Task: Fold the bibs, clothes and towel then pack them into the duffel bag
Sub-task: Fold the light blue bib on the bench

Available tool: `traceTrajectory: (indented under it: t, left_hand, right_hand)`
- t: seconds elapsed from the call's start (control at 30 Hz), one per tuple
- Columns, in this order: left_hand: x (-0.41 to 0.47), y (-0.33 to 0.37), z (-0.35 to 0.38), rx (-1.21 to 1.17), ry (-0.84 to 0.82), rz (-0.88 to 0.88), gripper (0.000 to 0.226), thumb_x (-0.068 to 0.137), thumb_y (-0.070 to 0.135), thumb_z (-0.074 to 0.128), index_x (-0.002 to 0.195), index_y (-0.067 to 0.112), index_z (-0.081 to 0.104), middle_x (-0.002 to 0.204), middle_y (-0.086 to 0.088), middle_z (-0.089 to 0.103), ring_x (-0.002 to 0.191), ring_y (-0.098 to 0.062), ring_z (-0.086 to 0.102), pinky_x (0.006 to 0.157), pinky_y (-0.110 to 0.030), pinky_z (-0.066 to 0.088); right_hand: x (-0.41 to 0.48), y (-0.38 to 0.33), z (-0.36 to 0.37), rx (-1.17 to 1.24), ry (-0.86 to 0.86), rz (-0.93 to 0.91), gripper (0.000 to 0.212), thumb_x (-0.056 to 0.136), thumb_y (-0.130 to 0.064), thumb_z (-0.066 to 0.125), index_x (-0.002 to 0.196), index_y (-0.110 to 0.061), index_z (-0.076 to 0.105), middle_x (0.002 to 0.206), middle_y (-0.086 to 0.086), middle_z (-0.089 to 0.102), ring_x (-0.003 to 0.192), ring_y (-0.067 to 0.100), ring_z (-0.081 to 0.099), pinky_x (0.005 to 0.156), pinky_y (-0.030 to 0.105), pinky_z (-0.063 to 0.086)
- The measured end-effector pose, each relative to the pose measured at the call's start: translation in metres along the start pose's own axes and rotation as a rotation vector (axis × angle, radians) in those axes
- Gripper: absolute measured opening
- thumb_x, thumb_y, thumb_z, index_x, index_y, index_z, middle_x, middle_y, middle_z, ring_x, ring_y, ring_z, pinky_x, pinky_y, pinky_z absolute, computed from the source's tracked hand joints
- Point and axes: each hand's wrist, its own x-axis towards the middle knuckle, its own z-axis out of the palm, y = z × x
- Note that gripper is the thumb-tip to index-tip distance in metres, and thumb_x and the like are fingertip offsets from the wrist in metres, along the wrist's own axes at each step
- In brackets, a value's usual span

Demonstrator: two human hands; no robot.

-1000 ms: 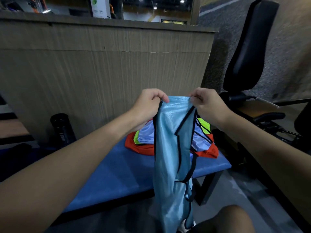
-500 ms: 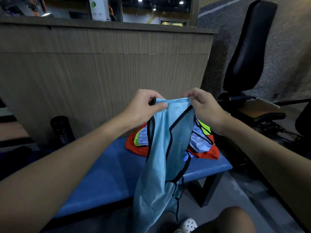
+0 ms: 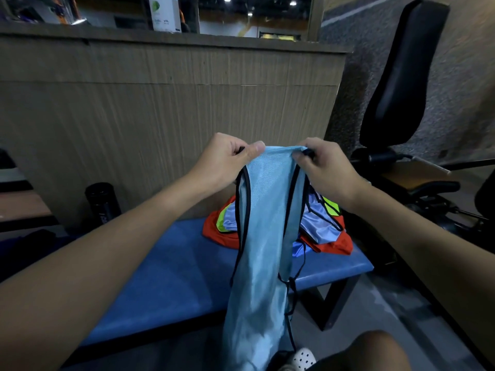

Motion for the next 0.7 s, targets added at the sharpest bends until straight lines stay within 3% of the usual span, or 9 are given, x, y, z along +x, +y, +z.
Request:
traceTrajectory:
  t: [0.07,0.13,0.2,0.3,0.37,0.5,0.53,0.63,0.7]
  left_hand:
    - [0.0,-0.006,-0.001,-0.029,-0.026,0.004,0.082,0.088,0.064,0.055,0.074,-0.017,0.054,0.061,-0.013,0.049,0.061,-0.019,0.045,0.053,-0.033,0.038]
    - [-0.001,-0.008,0.002,-0.089,-0.004,-0.007,0.08,0.091,0.059,0.055,0.078,-0.02,0.053,0.071,-0.01,0.047,0.068,-0.021,0.043,0.059,-0.034,0.037]
    - [-0.003,-0.008,0.005,-0.162,0.024,-0.049,0.064,0.096,0.044,0.056,0.08,-0.018,0.054,0.073,-0.01,0.047,0.068,-0.021,0.041,0.058,-0.034,0.034]
    - [-0.007,-0.003,0.006,-0.275,0.013,-0.083,0.022,0.098,0.023,0.061,0.094,0.002,0.068,0.082,-0.009,0.066,0.071,-0.014,0.058,0.06,-0.025,0.044]
    - [-0.011,0.002,0.005,-0.323,-0.054,-0.088,0.017,0.092,0.016,0.067,0.107,0.009,0.064,0.09,-0.007,0.073,0.077,-0.01,0.066,0.063,-0.018,0.05]
    - [-0.017,0.008,0.002,-0.243,-0.1,-0.097,0.035,0.081,-0.001,0.076,0.109,0.009,0.059,0.091,-0.017,0.075,0.085,-0.036,0.073,0.076,-0.046,0.061]
    - [-0.016,0.008,0.002,-0.212,-0.094,-0.085,0.032,0.083,-0.002,0.074,0.109,0.007,0.059,0.089,-0.018,0.075,0.083,-0.039,0.072,0.074,-0.048,0.06]
    - [-0.014,0.014,0.001,-0.159,-0.096,-0.028,0.023,0.093,0.002,0.064,0.115,0.007,0.057,0.08,-0.019,0.074,0.065,-0.026,0.07,0.054,-0.027,0.055]
    - [-0.012,0.018,0.002,-0.123,-0.115,0.016,0.02,0.098,0.004,0.058,0.116,0.01,0.055,0.082,-0.027,0.071,0.069,-0.038,0.069,0.053,-0.028,0.053]
  right_hand:
    - [0.001,-0.001,0.002,0.082,0.013,0.034,0.019,0.099,-0.01,0.052,0.081,-0.01,0.06,0.069,0.005,0.047,0.061,0.007,0.038,0.059,0.028,0.033]
    - [0.001,-0.002,0.006,0.177,0.031,0.064,0.015,0.098,-0.009,0.053,0.086,-0.013,0.061,0.07,0.014,0.056,0.066,0.01,0.046,0.062,0.03,0.039]
    - [0.003,-0.003,0.008,0.281,0.054,0.1,0.008,0.098,-0.009,0.053,0.095,-0.01,0.061,0.082,0.026,0.064,0.072,0.018,0.053,0.066,0.036,0.045]
    - [0.005,-0.004,0.009,0.303,0.094,0.13,0.011,0.098,-0.01,0.052,0.097,-0.004,0.061,0.095,0.031,0.065,0.077,0.021,0.056,0.071,0.042,0.049]
    - [0.006,-0.003,0.007,0.298,0.111,0.152,0.014,0.098,-0.013,0.051,0.097,-0.004,0.061,0.095,0.03,0.066,0.078,0.022,0.056,0.072,0.048,0.051]
    - [0.008,0.0,0.005,0.323,0.119,0.182,0.015,0.1,-0.012,0.048,0.096,-0.005,0.061,0.085,0.007,0.067,0.077,0.013,0.059,0.071,0.037,0.049]
    - [0.008,0.0,0.004,0.316,0.118,0.183,0.016,0.1,-0.013,0.048,0.096,-0.006,0.062,0.086,0.006,0.066,0.077,0.012,0.059,0.071,0.033,0.049]
    - [0.01,0.006,0.005,0.307,0.121,0.204,0.015,0.101,-0.016,0.049,0.097,-0.009,0.062,0.085,0.005,0.065,0.077,0.012,0.058,0.07,0.032,0.047]
    - [0.012,0.009,0.006,0.322,0.096,0.237,0.012,0.1,-0.018,0.051,0.098,-0.011,0.061,0.085,0.005,0.066,0.078,0.013,0.059,0.072,0.035,0.05]
